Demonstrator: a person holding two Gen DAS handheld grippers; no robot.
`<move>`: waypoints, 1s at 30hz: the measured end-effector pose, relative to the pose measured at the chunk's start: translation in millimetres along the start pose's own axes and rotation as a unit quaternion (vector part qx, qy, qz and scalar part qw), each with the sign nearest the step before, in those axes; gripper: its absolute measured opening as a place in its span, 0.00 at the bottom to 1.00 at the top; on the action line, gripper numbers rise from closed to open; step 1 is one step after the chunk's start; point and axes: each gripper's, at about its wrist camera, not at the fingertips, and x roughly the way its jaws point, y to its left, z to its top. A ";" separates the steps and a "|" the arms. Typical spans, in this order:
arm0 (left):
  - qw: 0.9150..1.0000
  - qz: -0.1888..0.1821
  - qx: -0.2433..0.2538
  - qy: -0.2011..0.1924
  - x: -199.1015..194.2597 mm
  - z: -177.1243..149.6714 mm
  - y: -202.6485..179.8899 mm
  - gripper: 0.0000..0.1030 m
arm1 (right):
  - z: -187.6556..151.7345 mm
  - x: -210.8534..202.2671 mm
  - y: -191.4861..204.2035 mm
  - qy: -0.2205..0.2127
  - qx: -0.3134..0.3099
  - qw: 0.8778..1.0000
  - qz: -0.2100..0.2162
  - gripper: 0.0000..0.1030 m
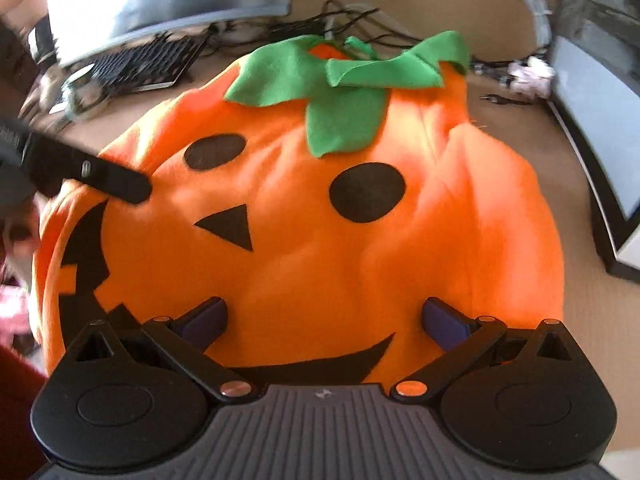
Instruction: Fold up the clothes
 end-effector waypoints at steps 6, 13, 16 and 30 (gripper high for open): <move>0.999 0.003 0.049 0.017 1.3 2.1 -3.5 1.00 | 7.7 9.8 2.9 0.003 0.029 0.999 -0.025 1.00; 0.998 -0.054 0.003 0.026 0.4 13.9 18.3 1.00 | 38.1 23.0 -0.9 0.078 0.054 0.995 -0.016 1.00; 0.998 -0.056 -0.014 0.022 2.2 17.1 20.6 1.00 | 58.6 7.4 -11.6 0.065 0.120 0.991 -0.012 1.00; 1.000 0.003 -0.027 -0.002 12.5 68.1 -5.4 1.00 | 204.1 72.0 -63.5 -0.074 0.129 0.983 0.106 1.00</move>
